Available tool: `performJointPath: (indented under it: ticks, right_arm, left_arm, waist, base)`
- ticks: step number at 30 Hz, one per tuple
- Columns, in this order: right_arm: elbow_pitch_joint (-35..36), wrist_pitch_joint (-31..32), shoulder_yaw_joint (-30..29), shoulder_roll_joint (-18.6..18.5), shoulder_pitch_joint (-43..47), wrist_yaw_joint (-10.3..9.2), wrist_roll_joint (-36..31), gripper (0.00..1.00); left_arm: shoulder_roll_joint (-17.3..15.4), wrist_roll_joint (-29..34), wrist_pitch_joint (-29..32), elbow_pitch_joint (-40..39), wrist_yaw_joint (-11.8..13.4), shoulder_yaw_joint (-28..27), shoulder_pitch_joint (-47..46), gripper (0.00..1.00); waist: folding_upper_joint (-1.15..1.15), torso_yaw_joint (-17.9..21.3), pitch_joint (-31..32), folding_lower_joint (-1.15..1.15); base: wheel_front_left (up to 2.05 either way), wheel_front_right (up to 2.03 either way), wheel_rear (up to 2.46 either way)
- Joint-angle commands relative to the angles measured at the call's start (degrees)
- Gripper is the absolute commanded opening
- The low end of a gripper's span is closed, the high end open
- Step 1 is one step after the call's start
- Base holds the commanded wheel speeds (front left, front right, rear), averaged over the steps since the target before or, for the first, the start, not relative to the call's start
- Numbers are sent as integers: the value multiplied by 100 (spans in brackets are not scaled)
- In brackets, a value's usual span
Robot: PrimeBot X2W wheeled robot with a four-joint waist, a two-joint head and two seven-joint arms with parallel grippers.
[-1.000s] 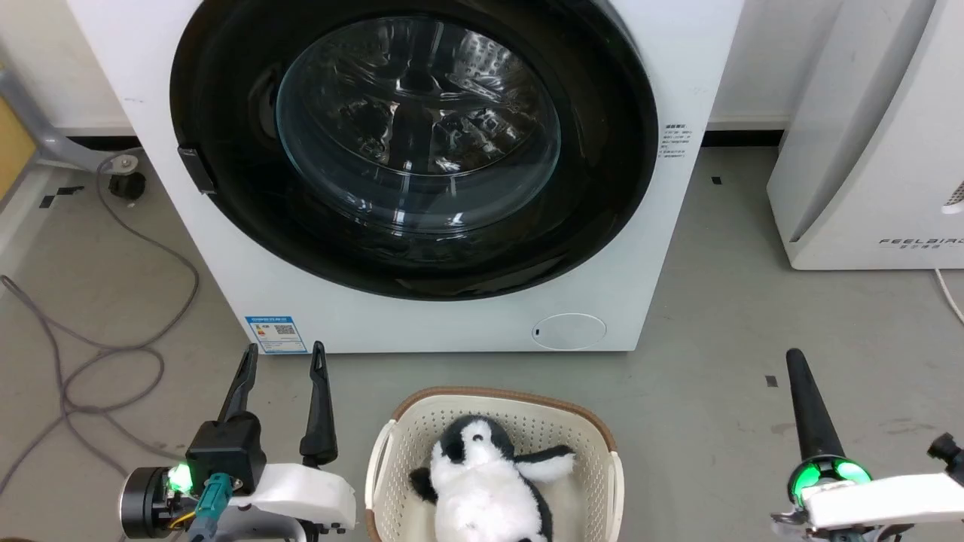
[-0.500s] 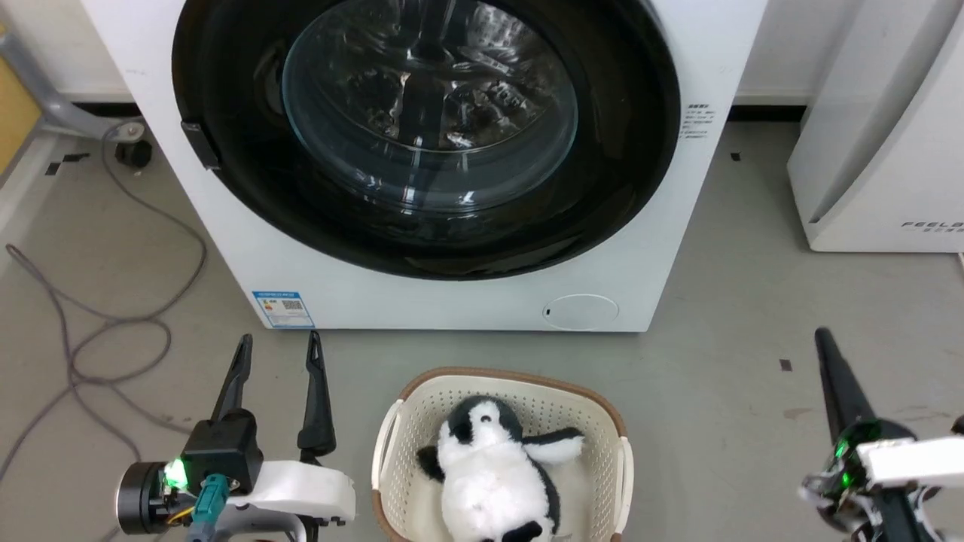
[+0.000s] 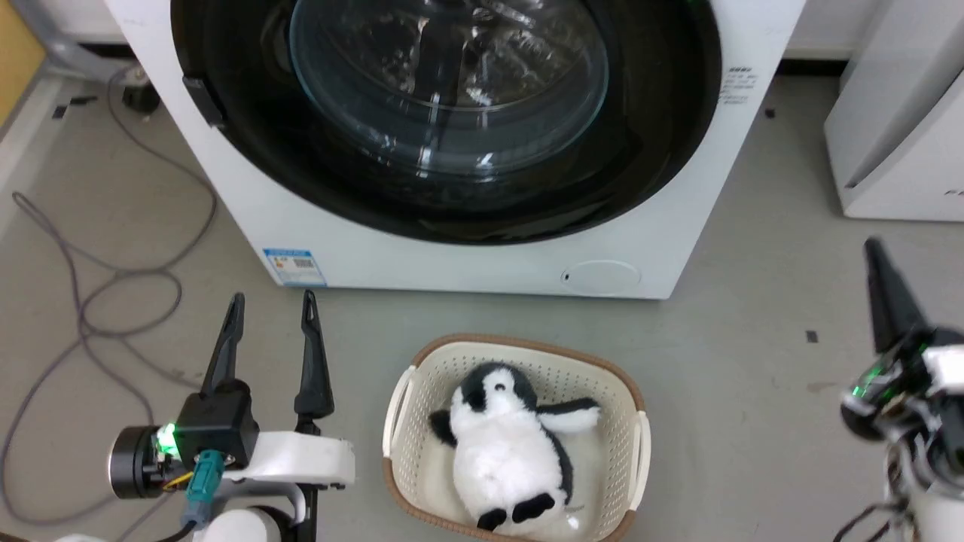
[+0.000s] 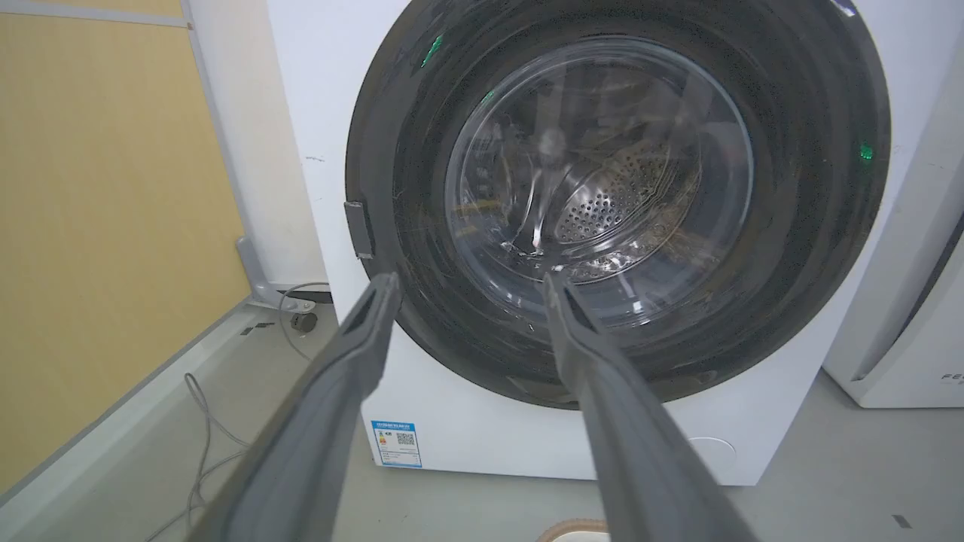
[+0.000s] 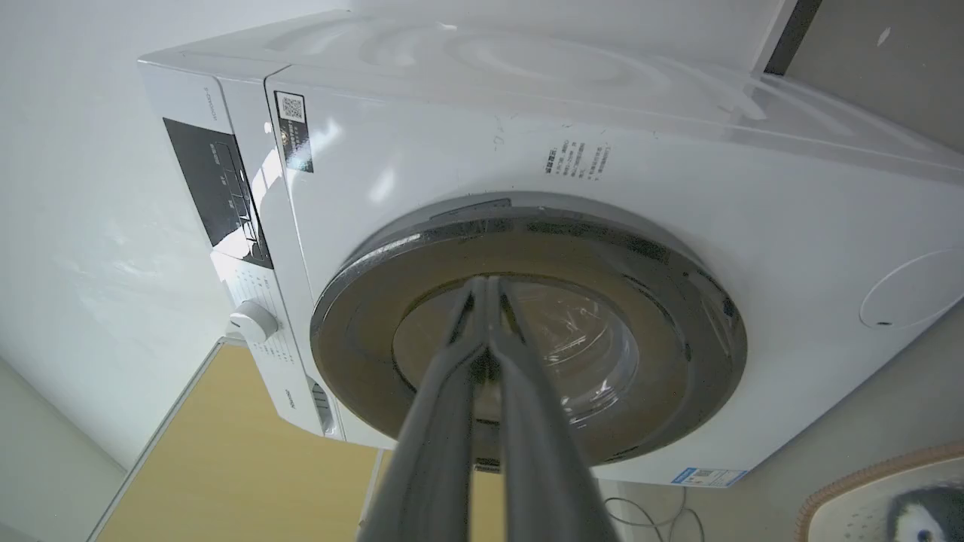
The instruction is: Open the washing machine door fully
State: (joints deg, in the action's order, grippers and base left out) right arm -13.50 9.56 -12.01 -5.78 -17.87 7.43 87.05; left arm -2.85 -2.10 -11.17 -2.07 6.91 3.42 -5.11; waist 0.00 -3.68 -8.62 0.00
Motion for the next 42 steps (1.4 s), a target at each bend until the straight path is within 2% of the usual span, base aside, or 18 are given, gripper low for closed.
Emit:
performJointPath:
  ticks: [1,12,17,22,29,42]
  right_arm:
    - [-117,62,-53,-97,-259,5,231,0]
    - [-842,290,-33,-564,-1641,5,692,0]
    - [-1383,351,26,-860,-2403,5,934,0]
    - [-1926,519,280,-1123,-3121,5,1055,0]
    - [-2583,708,704,-1278,-3852,6,1133,0]
    - [-3160,823,1198,-1436,-4418,6,561,0]
  left_arm:
    - [-3,50,-55,-27,14,-6,-115,100]
    - [-3,51,-174,-97,80,-43,-380,100]
    - [-3,-7,-234,-137,147,13,-533,100]
    - [-3,-71,-294,-158,241,84,-678,100]
    - [-3,-136,-377,-162,347,201,-831,100]
    - [-3,-186,-383,-176,416,267,-908,100]
  waist:
    - [0,-64,-106,0]
    - [0,-261,-604,0]
    - [0,-405,-922,0]
    - [0,-534,-1186,0]
    - [0,-694,-1421,0]
    - [0,-860,-1564,0]
  base:
    - [0,0,0]
    - [0,0,0]
    - [0,0,0]
    - [0,0,0]
    - [0,0,0]
    - [0,0,0]
